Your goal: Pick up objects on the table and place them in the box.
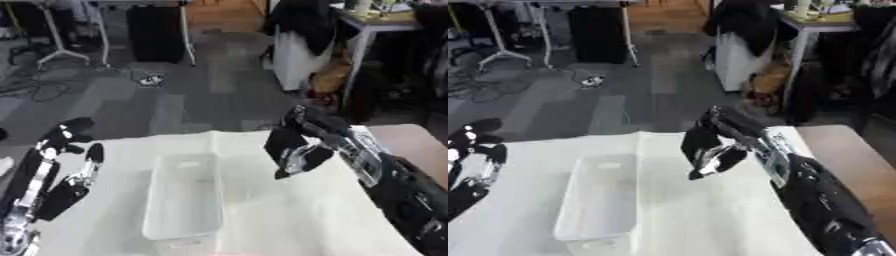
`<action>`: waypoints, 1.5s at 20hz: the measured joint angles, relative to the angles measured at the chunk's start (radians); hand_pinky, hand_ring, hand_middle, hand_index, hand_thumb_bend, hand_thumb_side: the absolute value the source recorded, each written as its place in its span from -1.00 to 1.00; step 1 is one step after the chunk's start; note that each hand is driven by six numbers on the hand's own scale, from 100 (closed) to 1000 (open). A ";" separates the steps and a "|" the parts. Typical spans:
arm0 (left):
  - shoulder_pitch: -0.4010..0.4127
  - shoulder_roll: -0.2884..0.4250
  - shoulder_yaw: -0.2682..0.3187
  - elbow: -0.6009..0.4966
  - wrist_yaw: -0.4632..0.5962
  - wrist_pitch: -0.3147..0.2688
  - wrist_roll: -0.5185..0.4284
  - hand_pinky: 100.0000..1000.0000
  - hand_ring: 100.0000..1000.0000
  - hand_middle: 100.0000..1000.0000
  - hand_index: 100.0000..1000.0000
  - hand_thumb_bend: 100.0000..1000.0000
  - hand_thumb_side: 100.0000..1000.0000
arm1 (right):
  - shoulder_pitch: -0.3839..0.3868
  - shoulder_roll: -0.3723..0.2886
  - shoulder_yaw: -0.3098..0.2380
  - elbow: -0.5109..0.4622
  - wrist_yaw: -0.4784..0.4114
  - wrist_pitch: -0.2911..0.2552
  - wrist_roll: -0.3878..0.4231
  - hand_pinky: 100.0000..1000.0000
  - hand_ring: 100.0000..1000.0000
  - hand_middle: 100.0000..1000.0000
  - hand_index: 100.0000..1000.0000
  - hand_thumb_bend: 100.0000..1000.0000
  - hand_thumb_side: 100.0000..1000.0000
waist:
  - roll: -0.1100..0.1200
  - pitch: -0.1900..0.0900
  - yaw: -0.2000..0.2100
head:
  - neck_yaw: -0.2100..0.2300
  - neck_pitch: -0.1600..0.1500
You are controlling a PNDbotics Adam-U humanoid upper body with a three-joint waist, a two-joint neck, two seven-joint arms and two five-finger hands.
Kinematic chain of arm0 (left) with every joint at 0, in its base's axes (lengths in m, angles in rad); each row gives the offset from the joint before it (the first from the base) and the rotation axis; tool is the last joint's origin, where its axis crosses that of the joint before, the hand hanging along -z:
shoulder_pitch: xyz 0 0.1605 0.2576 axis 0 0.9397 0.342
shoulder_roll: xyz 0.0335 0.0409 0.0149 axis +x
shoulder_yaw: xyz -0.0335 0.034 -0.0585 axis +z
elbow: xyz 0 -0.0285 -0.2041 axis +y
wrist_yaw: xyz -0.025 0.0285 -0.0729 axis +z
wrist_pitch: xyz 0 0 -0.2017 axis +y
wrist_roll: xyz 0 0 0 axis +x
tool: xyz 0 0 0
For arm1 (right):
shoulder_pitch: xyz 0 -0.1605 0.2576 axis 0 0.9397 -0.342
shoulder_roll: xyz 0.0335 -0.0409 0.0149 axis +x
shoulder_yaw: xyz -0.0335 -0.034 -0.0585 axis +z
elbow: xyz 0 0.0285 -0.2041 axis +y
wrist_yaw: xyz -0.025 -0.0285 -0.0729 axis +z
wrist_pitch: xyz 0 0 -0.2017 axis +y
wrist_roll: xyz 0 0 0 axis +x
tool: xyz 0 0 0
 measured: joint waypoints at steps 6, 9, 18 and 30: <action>0.004 0.000 0.002 -0.001 -0.001 0.002 0.007 0.20 0.43 0.67 0.71 -1.00 0.71 | -0.042 0.001 -0.005 -0.018 -0.067 0.020 0.100 -1.00 -1.00 -0.73 -0.31 0.69 -0.05 | -0.009 0.000 0.030 | 0.000 0.001; 0.002 0.000 0.002 -0.006 -0.001 0.001 0.009 0.20 0.43 0.67 0.71 -1.00 0.71 | -0.047 0.003 -0.011 -0.017 -0.103 0.037 0.140 -1.00 -1.00 -0.73 -0.31 0.69 -0.05 | -0.019 0.000 0.053 | -0.001 -0.002; -0.007 0.000 0.014 -0.029 -0.001 0.004 0.022 0.20 0.44 0.67 0.71 -0.99 0.71 | -0.100 0.028 -0.013 -0.017 -0.153 0.050 0.204 -1.00 -1.00 -0.73 -0.31 0.68 -0.04 | -0.046 0.014 0.122 | -0.007 -0.001; -0.028 0.000 0.028 -0.071 -0.001 0.008 0.051 0.21 0.44 0.67 0.71 -0.98 0.71 | -0.106 0.046 -0.012 -0.011 -0.202 0.049 0.231 -1.00 -1.00 -0.73 -0.31 0.67 -0.03 | -0.077 0.027 0.202 | 0.000 -0.009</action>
